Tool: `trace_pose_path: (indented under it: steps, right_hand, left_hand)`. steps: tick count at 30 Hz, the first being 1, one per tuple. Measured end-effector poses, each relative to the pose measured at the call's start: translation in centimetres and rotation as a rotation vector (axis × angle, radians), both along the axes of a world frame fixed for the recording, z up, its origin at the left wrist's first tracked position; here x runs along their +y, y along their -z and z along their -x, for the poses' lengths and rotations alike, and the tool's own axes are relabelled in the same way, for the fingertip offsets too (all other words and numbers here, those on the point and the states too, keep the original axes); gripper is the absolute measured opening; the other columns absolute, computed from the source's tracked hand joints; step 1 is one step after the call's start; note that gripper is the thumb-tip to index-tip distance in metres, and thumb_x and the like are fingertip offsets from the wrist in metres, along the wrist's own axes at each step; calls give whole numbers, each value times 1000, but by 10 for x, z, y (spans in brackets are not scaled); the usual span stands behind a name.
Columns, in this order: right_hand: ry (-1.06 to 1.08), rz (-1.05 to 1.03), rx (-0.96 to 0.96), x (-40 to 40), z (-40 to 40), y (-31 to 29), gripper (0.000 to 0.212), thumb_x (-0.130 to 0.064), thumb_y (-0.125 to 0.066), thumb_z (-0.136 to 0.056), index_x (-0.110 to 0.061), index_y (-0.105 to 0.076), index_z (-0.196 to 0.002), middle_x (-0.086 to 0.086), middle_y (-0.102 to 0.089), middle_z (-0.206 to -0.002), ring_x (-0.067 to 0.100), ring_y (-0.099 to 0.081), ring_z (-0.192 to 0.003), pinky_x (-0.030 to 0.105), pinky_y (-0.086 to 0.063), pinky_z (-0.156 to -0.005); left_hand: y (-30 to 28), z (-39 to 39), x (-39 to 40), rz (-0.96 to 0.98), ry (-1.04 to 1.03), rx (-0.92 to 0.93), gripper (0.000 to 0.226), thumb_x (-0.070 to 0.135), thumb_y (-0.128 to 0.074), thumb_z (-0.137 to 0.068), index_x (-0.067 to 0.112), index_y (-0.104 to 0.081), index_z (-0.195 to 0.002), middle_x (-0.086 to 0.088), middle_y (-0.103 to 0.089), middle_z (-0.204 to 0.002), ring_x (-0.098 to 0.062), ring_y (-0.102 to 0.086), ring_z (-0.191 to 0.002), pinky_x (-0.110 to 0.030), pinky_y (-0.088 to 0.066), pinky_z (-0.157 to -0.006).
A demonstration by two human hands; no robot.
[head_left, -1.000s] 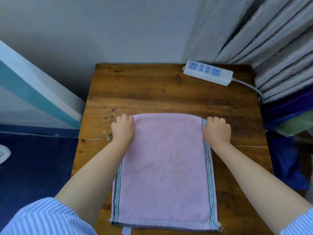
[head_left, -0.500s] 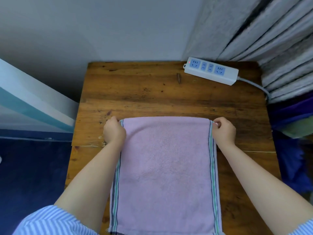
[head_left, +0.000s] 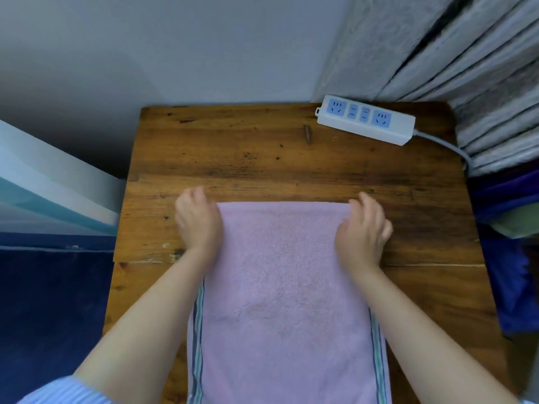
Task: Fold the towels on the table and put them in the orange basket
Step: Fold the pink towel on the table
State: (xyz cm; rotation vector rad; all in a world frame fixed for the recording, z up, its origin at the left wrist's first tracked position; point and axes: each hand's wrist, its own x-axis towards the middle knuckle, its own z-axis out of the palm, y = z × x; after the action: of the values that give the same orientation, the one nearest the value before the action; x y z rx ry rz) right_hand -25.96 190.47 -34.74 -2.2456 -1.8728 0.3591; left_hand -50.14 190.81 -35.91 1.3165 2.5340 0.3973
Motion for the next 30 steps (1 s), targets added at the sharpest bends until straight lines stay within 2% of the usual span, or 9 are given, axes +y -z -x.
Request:
trace_pose_path:
  steps: [2,4,6,9,11,13,19,26,30]
  right_hand:
    - [-222,-23,-15,-10,21,3,46,10,-55,-73,1,-57,-118,18,-52,-132,37,-46,-126,56,-26,-104]
    - [-416,-25,-106,-15,40,7,47,3,-59,-63,-1,-64,-110,15,-63,-121,35,-58,-112,58,-40,-92]
    - [-551,18,-174,-14,52,9,44,-14,-62,-64,-7,-68,-107,8,-67,-116,29,-63,-106,55,-48,-83]
    - [-604,87,-201,-5,53,15,43,-29,-53,-79,-14,-61,-119,1,-60,-127,24,-56,-118,47,-44,-95]
    - [-645,183,-167,-1,41,24,48,-33,-35,-94,-20,-33,-140,-4,-32,-149,18,-24,-140,37,-8,-116]
    - [-582,240,-137,5,20,32,53,-40,-21,-97,-25,-6,-146,-8,-2,-155,10,10,-141,29,20,-108]
    - [-345,297,-188,20,-45,27,58,-45,-18,-96,-20,-6,-147,-2,-1,-157,16,4,-144,34,8,-112]
    - [-171,288,-203,9,-24,10,58,-38,-26,-97,-16,-6,-147,4,4,-157,24,9,-144,46,8,-114]
    - [-294,190,-92,-32,3,4,58,-33,-31,-96,-19,-6,-147,2,8,-156,16,22,-137,40,17,-109]
  left_hand:
    - [-3,-24,-14,-20,300,-71,36,4,-47,-92,0,-50,-127,-20,-45,-138,-33,-38,-131,-32,-25,-108]
    - [1,-47,-29,-35,588,-23,40,-4,-64,-77,-5,-59,-117,-23,-56,-126,-41,-52,-119,-45,-42,-99]
    - [9,-57,-33,14,716,75,45,3,-71,-72,-3,-61,-116,-20,-60,-123,-41,-56,-113,-55,-45,-91]
    - [18,-50,-27,145,704,21,50,23,-43,-95,9,-31,-141,-7,-28,-150,-30,-22,-141,-42,-13,-115]
    - [24,-37,-26,144,713,36,52,37,-30,-94,16,-30,-142,-5,-27,-151,-31,-19,-142,-43,-9,-115]
    - [25,-20,-24,209,688,63,63,49,-16,-87,22,-27,-143,-2,-22,-153,-28,-12,-144,-42,-6,-116]
    - [25,25,-23,265,627,87,82,62,0,-76,24,-18,-146,-3,-10,-157,-21,-4,-145,-36,-5,-115]
    - [14,-7,-22,253,334,85,60,33,-32,-97,6,-12,-146,-11,-6,-156,-25,1,-145,-40,1,-116]
    - [8,-32,-53,175,449,59,59,26,-38,-95,6,-15,-146,-13,-5,-156,-28,2,-145,-40,4,-115]
